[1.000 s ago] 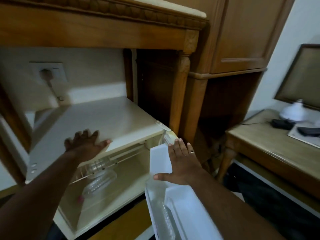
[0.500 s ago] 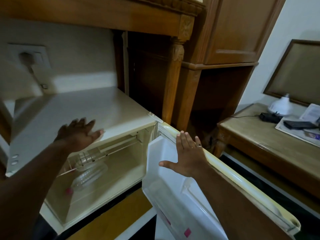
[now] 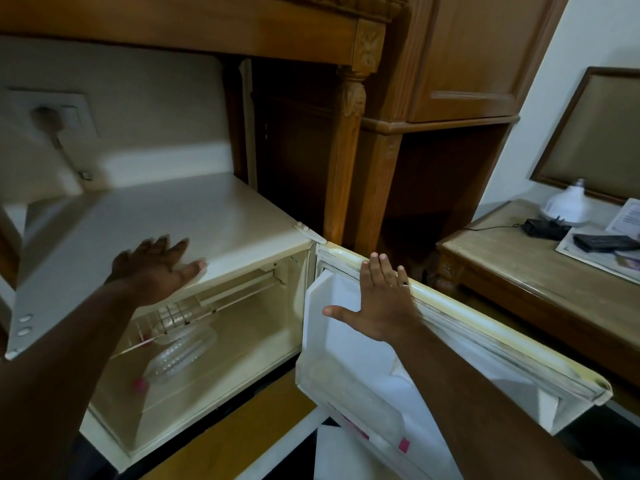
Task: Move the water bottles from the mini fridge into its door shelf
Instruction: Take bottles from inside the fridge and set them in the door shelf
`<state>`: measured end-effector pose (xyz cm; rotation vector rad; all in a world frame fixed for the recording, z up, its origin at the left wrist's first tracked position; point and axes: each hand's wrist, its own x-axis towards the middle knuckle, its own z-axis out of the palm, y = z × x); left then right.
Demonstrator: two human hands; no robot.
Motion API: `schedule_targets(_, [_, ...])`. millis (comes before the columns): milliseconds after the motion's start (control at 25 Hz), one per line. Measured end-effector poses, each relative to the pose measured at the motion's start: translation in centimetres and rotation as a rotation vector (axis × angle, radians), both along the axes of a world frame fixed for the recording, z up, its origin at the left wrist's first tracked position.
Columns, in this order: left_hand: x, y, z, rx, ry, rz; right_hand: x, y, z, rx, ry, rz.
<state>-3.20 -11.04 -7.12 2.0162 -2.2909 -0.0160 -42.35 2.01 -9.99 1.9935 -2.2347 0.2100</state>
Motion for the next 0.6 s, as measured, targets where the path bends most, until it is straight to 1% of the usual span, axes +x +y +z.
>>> schedule_targets(160, [-0.1,0.0,0.2,0.016,-0.009,-0.001,0.0,-0.3,-0.4,-0.02,0.005,-0.01])
schedule_targets(280, [-0.3,0.2,0.4,0.022,0.002,0.003,0.9,-0.2,-0.1,-0.052,-0.088,-0.015])
schedule_targets(360, [-0.3,0.3,0.4,0.023,0.007,0.006,2.4,0.2,0.0,-0.11,-0.171,0.062])
schedule_targets(480, [-0.2,0.3,0.4,0.022,0.022,0.002,5.2,1.7,-1.6,-0.24,-0.311,0.272])
schedule_targets(520, [-0.1,0.3,0.3,0.02,0.024,0.0,5.9,2.4,-2.7,-0.246,-0.367,0.307])
schedule_targets(600, [-0.1,0.2,0.2,0.025,0.022,-0.006,5.8,3.8,-5.6,-0.129,-0.412,0.273])
